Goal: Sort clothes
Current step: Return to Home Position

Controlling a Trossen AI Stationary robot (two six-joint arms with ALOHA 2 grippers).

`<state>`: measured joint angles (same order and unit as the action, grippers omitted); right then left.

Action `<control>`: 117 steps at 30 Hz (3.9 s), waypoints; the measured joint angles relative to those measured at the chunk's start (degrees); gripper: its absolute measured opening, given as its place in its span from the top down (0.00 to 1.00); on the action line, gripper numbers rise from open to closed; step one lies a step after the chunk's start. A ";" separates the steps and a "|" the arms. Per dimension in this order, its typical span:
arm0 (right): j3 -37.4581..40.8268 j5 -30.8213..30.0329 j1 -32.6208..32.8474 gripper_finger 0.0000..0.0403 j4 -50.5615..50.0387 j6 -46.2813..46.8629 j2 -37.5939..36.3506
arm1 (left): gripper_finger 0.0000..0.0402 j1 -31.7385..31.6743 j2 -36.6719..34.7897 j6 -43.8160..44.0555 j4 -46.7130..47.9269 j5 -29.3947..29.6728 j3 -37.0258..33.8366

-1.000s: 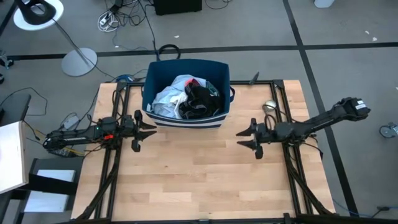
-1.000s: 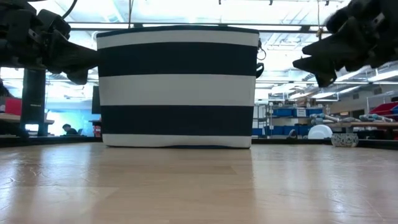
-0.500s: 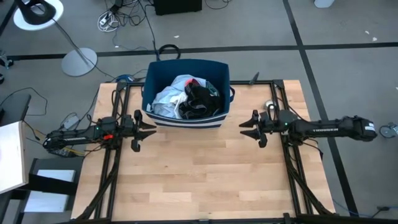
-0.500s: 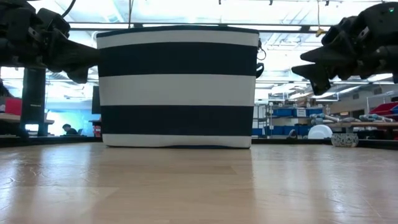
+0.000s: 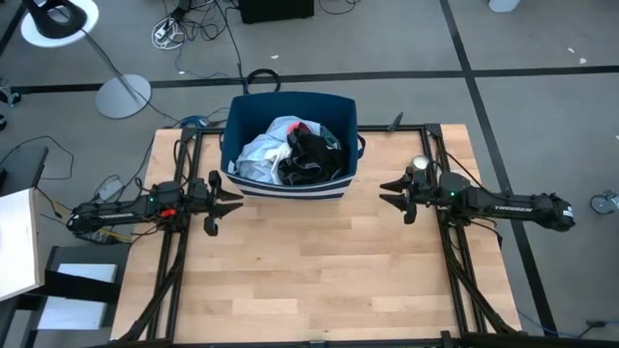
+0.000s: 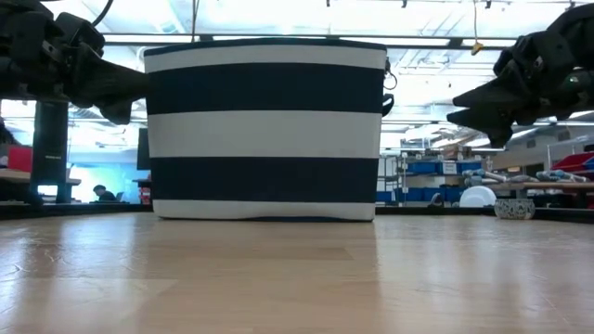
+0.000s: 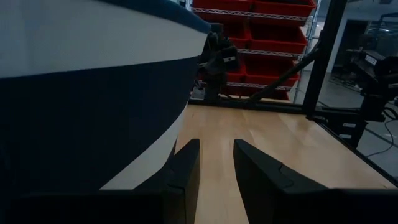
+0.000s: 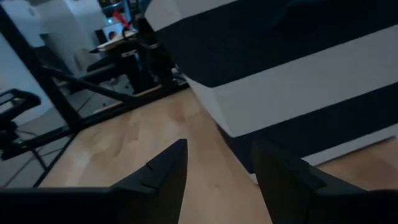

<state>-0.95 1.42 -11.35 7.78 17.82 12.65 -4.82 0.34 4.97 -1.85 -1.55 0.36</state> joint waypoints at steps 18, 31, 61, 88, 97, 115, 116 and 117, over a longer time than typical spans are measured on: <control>-5.38 -9.73 0.01 0.54 -27.40 -3.42 -10.29 | 0.74 0.00 -0.02 0.00 0.02 0.01 0.00; -5.50 -9.61 0.02 0.54 -27.80 -13.49 -8.16 | 0.74 0.02 0.00 0.00 0.02 0.01 0.00; -5.40 -9.30 0.00 0.54 -26.74 -13.51 -8.16 | 0.74 0.02 -0.02 0.00 0.03 0.03 0.00; -5.40 -9.35 0.00 0.54 -26.72 -13.51 -8.16 | 0.74 0.02 0.00 0.00 0.03 0.01 0.00; -5.40 -9.37 0.00 0.54 -26.72 -13.51 -8.14 | 0.74 0.00 0.00 0.00 0.03 0.02 0.00; -5.42 -9.39 0.02 0.54 -26.72 -13.51 -8.16 | 0.74 0.02 0.00 0.00 0.03 0.01 0.00; -5.42 -9.39 0.02 0.54 -26.72 -13.51 -8.16 | 0.74 0.01 -0.01 0.00 0.03 0.01 0.00; -5.42 -9.39 0.01 0.54 -26.73 -13.51 -8.16 | 0.74 0.01 -0.01 0.00 0.03 0.02 0.00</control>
<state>-6.37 -7.97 -11.34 -18.95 4.32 4.49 -4.81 0.33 4.97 -1.83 -1.53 0.36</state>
